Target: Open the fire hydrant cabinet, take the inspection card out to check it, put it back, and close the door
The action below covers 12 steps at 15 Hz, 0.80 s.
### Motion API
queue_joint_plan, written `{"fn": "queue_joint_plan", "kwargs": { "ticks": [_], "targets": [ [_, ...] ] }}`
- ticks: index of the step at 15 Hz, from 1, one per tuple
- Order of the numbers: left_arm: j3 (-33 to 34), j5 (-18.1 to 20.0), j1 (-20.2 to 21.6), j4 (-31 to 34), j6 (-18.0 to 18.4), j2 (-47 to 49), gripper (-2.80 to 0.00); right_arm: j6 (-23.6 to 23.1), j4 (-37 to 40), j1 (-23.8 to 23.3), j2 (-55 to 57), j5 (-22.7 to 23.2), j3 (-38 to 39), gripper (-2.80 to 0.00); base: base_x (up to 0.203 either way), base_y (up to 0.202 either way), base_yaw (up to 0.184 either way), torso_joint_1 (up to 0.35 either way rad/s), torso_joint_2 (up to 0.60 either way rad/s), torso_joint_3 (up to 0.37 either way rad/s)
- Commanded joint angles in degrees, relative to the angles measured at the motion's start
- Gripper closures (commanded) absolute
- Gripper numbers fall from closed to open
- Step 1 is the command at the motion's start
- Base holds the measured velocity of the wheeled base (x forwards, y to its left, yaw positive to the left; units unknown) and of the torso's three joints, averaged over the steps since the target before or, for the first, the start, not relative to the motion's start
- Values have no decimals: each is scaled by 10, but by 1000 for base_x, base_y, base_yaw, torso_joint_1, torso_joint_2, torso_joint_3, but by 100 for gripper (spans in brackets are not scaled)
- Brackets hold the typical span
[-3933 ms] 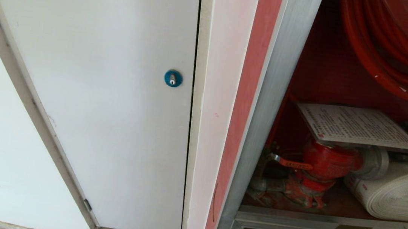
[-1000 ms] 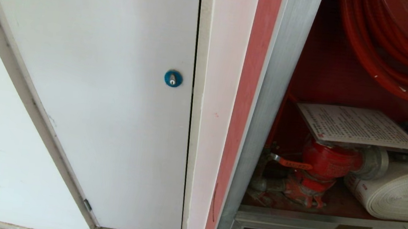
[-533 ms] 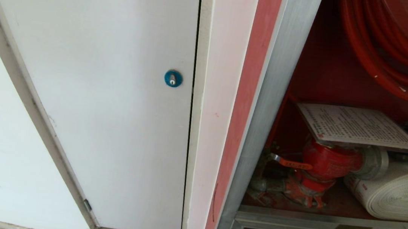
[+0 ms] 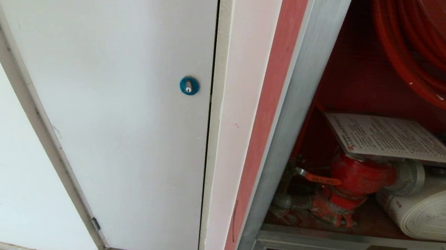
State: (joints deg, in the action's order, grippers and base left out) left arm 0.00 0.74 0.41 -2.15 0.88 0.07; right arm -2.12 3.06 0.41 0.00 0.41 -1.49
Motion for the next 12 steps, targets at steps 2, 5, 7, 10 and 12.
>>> {"fn": "queue_joint_plan", "kwargs": {
  "ticks": [2, 5, 7, 10, 12],
  "targets": [
    [8, 0, 0, 0, 0, 0, 0, -3, 1, 0, 1, 0, 0, 0, 0, 0, 0, 0, 0, 0],
    [8, 0, 0, 0, 0, 0, 0, -2, 1, 0, 1, 0, 0, 0, 0, 0, 0, 0, 0, 0],
    [8, 0, 0, 0, 0, 0, 0, 1, 2, 0, 1, 0, 0, 0, 0, 0, 0, 0, 0, 0],
    [8, 0, 0, 0, 1, 0, 0, 1, 2, 0, 1, 0, 0, 0, 0, 0, 0, 0, 0, 0],
    [8, 0, 0, 0, 0, 0, 0, 0, 2, 0, 1, 0, 0, 0, 0, 0, 0, 0, 0, 0]
  ]
}}
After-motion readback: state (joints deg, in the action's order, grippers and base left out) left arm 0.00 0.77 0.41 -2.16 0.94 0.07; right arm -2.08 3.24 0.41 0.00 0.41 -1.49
